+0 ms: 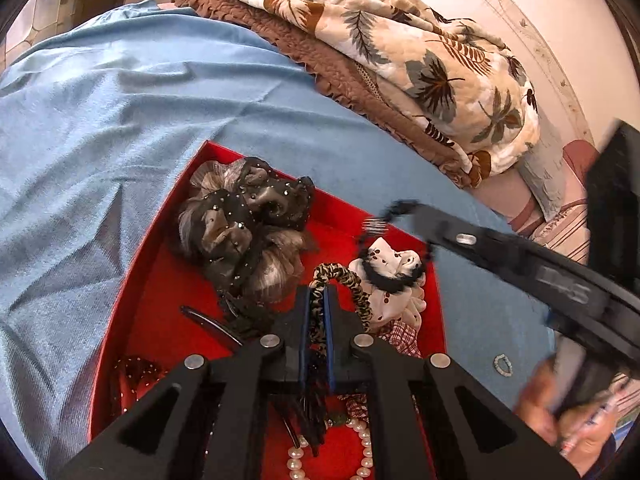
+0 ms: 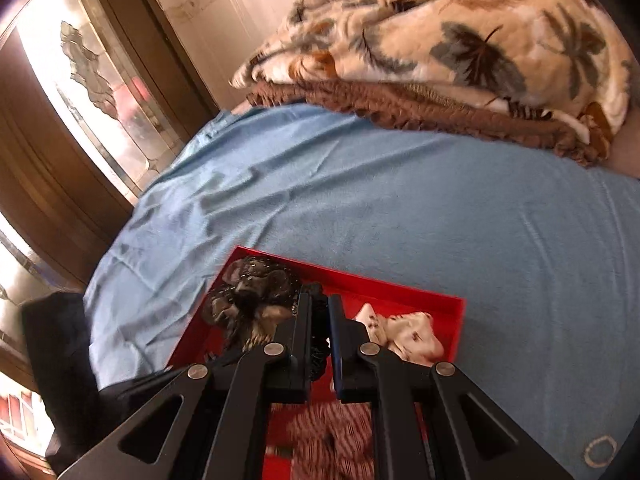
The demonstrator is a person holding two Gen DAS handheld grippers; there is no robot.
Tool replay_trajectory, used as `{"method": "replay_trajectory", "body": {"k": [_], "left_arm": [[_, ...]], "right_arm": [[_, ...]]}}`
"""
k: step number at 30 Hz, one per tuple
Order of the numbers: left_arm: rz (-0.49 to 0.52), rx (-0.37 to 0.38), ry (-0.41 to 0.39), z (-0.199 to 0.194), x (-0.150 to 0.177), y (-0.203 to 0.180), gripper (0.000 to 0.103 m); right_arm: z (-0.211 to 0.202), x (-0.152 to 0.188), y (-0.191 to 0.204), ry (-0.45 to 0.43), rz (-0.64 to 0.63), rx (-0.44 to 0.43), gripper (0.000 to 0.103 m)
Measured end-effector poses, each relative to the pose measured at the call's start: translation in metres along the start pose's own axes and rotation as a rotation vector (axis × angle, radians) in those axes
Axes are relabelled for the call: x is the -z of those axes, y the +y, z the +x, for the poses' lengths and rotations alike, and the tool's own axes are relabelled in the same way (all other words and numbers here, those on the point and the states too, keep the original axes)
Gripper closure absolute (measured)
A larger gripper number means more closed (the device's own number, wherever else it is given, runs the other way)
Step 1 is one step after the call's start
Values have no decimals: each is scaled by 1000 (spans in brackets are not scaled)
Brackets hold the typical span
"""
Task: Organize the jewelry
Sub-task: 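Lower both items into the red tray and open both tools, then move both tools to the black hair tie and pearl bracelet on the sheet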
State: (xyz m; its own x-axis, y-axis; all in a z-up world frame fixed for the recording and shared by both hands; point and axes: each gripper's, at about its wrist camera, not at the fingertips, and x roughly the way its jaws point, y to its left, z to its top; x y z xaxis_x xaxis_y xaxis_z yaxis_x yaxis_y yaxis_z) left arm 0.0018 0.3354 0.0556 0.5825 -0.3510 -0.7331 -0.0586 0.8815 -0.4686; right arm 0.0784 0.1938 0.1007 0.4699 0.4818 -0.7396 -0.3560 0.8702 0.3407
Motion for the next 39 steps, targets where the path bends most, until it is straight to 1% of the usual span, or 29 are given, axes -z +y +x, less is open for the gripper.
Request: {"method": "replay_trajectory", "body": {"k": [4, 7, 9, 12, 13, 14, 16, 18, 20, 22, 24, 26, 32, 36, 39], "left_arm": [[9, -20, -13, 1, -1, 0, 97], [-8, -9, -11, 1, -2, 4, 97], [-15, -7, -14, -1, -3, 6, 93], [-26, 12, -26, -5, -4, 7, 78], [-23, 14, -37, -8, -3, 6, 68], [-18, 9, -52, -11, -3, 5, 61], [6, -7, -84, -18, -1, 1, 56], [29, -16, -99, -21, 0, -4, 56], [59, -41, -117, -24, 2, -10, 55], [99, -88, -150, -28, 4, -16, 55], [126, -123, -173, -30, 5, -20, 52], [145, -156, -195, -33, 7, -23, 48], [162, -202, -204, -35, 10, -22, 47], [176, -222, -201, -34, 14, -23, 47], [189, -235, -190, -31, 16, -25, 47]], "right_arm": [[28, -2, -4, 46, 16, 25, 94], [38, -3, -8, 66, 32, 28, 93], [43, -3, -9, 77, 35, 36, 92], [48, -2, -11, 92, 47, 44, 91], [48, -2, -12, 95, 52, 46, 91], [49, -2, -13, 96, 57, 47, 91], [47, -3, -14, 94, 63, 46, 89], [43, -4, -12, 87, 62, 43, 87], [35, -5, -11, 73, 60, 39, 84], [27, -7, -11, 57, 61, 40, 74], [17, -7, -12, 39, 63, 45, 70], [8, -6, -13, 29, 64, 51, 69], [-15, 7, -23, 12, 61, 80, 69], [-33, 19, -36, -5, 66, 115, 62], [-48, 29, -52, -16, 90, 130, 62]]}}
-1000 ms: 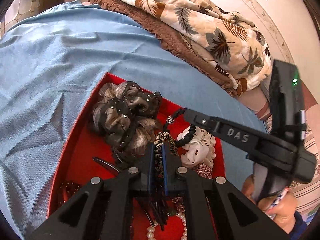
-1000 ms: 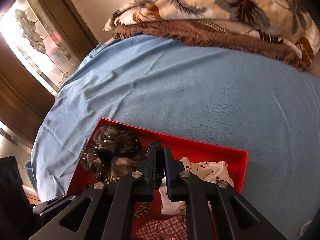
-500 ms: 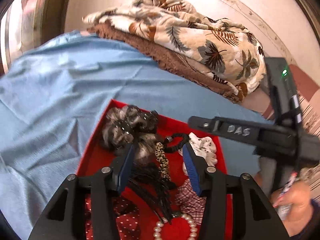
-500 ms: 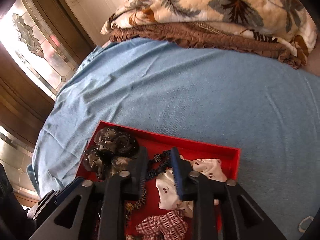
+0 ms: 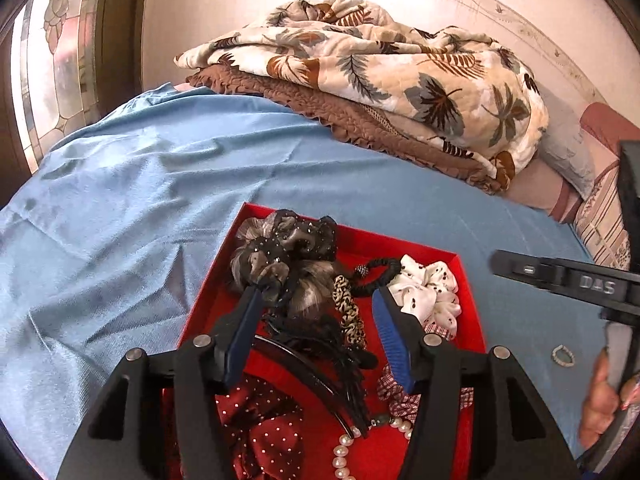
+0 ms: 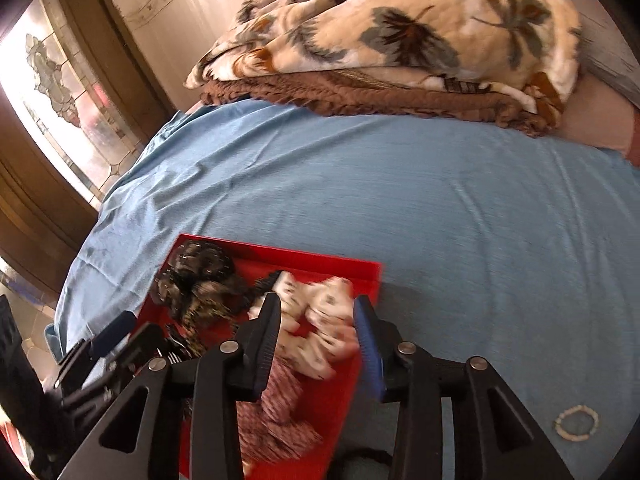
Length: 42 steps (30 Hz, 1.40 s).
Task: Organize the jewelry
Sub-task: 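Move both tools to the black hair tie and pearl bracelet on the sheet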
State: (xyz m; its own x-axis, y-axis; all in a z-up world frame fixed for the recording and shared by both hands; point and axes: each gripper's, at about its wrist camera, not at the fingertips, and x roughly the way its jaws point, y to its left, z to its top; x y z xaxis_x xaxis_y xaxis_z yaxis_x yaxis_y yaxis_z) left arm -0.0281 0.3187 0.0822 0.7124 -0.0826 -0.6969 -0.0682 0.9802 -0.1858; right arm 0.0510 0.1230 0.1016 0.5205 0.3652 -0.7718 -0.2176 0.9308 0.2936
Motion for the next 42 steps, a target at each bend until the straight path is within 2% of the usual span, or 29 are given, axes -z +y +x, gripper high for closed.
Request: {"method": "replay_trajectory", "body": {"k": [5, 8, 11, 17, 20, 21, 22, 23, 27, 30, 31, 34, 35, 37, 42], "left_arm": [[4, -8, 8, 2, 2, -1, 47], [-5, -10, 9, 2, 2, 0, 47], [-7, -7, 3, 1, 2, -1, 46], [1, 6, -5, -2, 6, -6, 46], [8, 12, -34, -9, 10, -11, 46], [9, 14, -42, -11, 12, -13, 46], [10, 15, -47, -14, 13, -16, 46], [9, 16, -50, -16, 15, -18, 46], [-5, 42, -30, -25, 22, -32, 46], [10, 78, 12, -30, 28, -49, 46], [24, 88, 23, -33, 31, -57, 46], [80, 122, 58, -39, 38, -89, 46], [93, 132, 68, -39, 40, -97, 46], [130, 153, 101, -37, 43, -119, 46], [219, 169, 200, -13, 55, -170, 46]], "right_arm": [[-20, 20, -35, 1, 38, 32, 61], [-22, 39, -52, 41, 31, 70, 60], [-19, 59, -61, 87, 26, 57, 60], [0, 97, -48, 156, -62, 33, 60], [6, 109, -36, 162, -126, 41, 60], [6, 114, -32, 153, -167, 76, 61], [6, 117, -29, 147, -199, 114, 71], [5, 118, -27, 141, -215, 150, 75], [-2, 118, -50, 121, -172, 221, 77], [-9, 117, -79, 106, -104, 220, 77], [-14, 118, -88, 99, -84, 214, 77], [-39, 120, -112, 53, -9, 99, 75], [-48, 120, -117, 30, 11, 75, 73], [-71, 119, -139, -28, 55, 57, 57], [-94, 116, -206, -62, 160, 155, 55]]}}
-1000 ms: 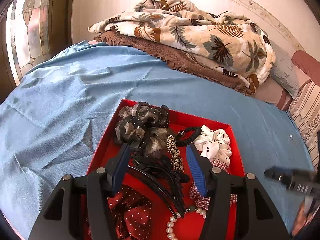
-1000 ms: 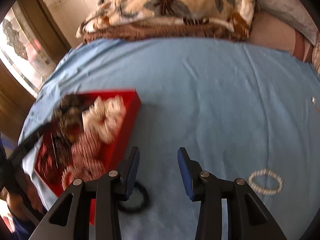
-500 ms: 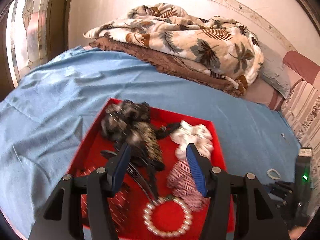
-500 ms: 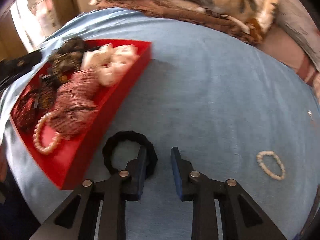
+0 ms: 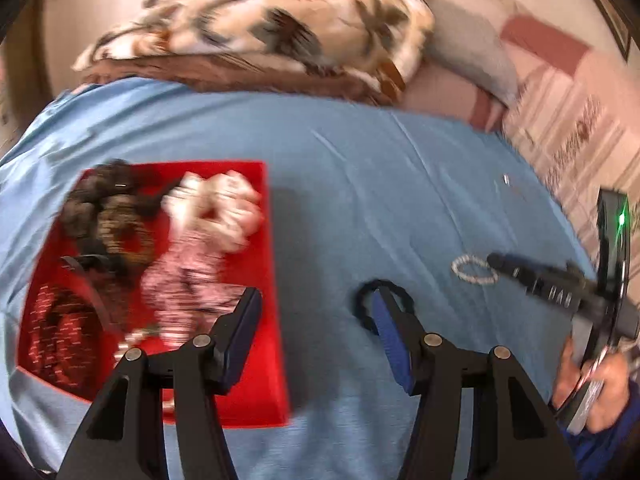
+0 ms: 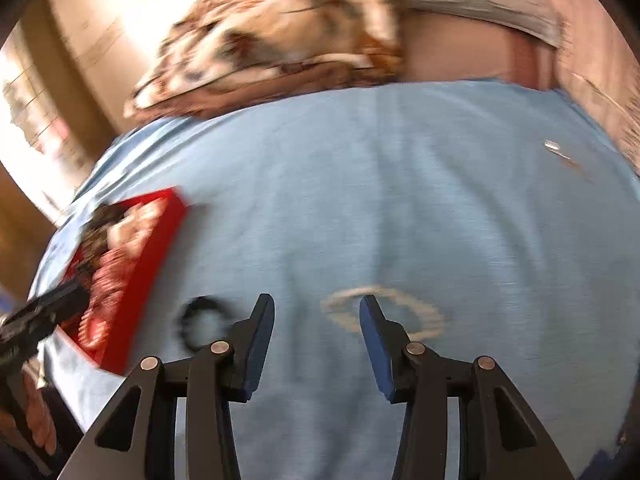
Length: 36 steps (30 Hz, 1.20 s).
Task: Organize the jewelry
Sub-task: 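Move both tools to the black hair tie and pearl bracelet on the sheet, then grasp the thick black hair tie with the left tool while the right tool grasps the pearl bracelet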
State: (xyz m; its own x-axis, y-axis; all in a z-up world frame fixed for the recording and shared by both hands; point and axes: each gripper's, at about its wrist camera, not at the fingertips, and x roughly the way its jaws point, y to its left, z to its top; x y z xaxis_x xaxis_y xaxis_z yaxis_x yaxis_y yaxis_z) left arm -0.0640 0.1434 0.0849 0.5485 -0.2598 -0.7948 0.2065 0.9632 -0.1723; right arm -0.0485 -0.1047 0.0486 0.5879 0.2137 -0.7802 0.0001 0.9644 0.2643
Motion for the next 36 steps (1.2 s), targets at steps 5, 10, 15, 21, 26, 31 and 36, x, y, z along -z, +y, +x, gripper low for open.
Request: {"method": "replay_trajectory", "body": {"k": [5, 10, 15, 21, 26, 31, 36], "left_arm": [[52, -23, 98, 41, -4, -25, 46], [42, -92, 146, 71, -8, -26, 47], [80, -125, 160, 83, -8, -32, 47], [159, -130, 165, 91, -3, -46, 47], [174, -89, 153, 91, -1, -53, 73], [172, -66, 142, 84, 2, -61, 94], [113, -13, 111, 59, 3, -59, 94]], "right_arm": [[9, -2, -42, 51, 76, -4, 55], [24, -12, -30, 75, -38, -21, 55], [37, -12, -17, 99, -166, 28, 55], [40, -11, -12, 101, -228, 42, 56], [42, -7, 0, 93, -294, 55, 79], [38, -6, 2, 78, -264, 42, 96], [19, -9, -10, 22, -156, -16, 96]]}}
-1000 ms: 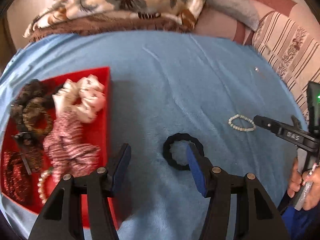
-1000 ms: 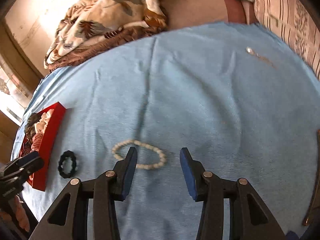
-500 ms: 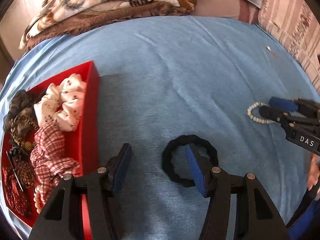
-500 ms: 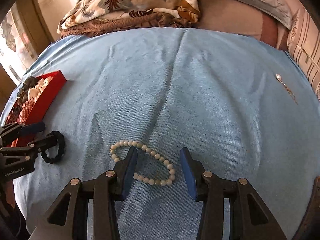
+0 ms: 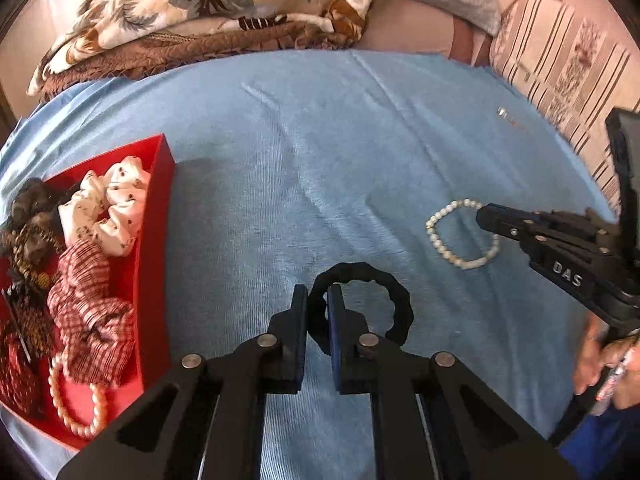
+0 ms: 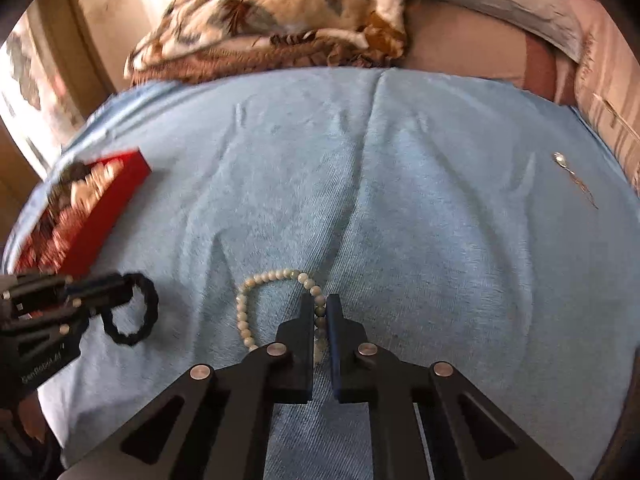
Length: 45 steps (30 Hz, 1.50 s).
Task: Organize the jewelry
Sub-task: 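Grasp the thick black hair tie with the left tool while the right tool grasps the pearl bracelet, then carry the black hair tie and pearl bracelet over the red tray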
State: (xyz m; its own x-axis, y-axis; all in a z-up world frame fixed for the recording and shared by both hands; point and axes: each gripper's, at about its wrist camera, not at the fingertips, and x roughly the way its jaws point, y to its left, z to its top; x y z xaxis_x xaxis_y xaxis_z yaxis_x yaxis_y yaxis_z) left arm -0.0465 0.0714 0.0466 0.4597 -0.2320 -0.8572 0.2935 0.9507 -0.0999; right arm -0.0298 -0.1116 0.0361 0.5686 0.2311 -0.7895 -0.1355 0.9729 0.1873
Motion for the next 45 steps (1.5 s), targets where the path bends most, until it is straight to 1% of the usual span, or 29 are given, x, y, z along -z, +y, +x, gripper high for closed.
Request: {"method": "replay_trajectory", "body": {"k": [4, 8, 13, 16, 21, 25, 30, 34, 38, 43, 45], "left_arm": [[-38, 46, -40, -32, 6, 5, 94], [-63, 49, -80, -58, 10, 14, 94], [-98, -8, -133, -90, 25, 35, 94], [-137, -50, -155, -105, 37, 57, 94], [-243, -109, -186, -130, 63, 106, 94], [-348, -157, -214, -149, 84, 147, 94], [-441, -173, -229, -160, 103, 184, 94], [-476, -166, -237, -162, 115, 201, 94], [-495, -133, -241, -158, 118, 210, 94], [-502, -49, -235, -142, 112, 213, 94], [-504, 2, -227, -132, 108, 211, 94]], "right_arm": [[-14, 1, -2, -57, 56, -18, 96], [-24, 6, 1, -80, 89, -32, 96], [-39, 18, 14, -108, 115, -52, 96], [-52, 28, 24, -126, 120, -59, 96], [-74, 37, 46, -148, 102, -68, 96], [-88, 33, 67, -154, 73, -90, 96], [-101, 22, 107, -159, -3, -116, 96], [-103, 13, 142, -152, -59, -143, 96], [-99, 5, 177, -136, -112, -172, 96], [-89, -8, 214, -113, -162, -204, 96], [-82, -15, 228, -101, -173, -221, 96]]}}
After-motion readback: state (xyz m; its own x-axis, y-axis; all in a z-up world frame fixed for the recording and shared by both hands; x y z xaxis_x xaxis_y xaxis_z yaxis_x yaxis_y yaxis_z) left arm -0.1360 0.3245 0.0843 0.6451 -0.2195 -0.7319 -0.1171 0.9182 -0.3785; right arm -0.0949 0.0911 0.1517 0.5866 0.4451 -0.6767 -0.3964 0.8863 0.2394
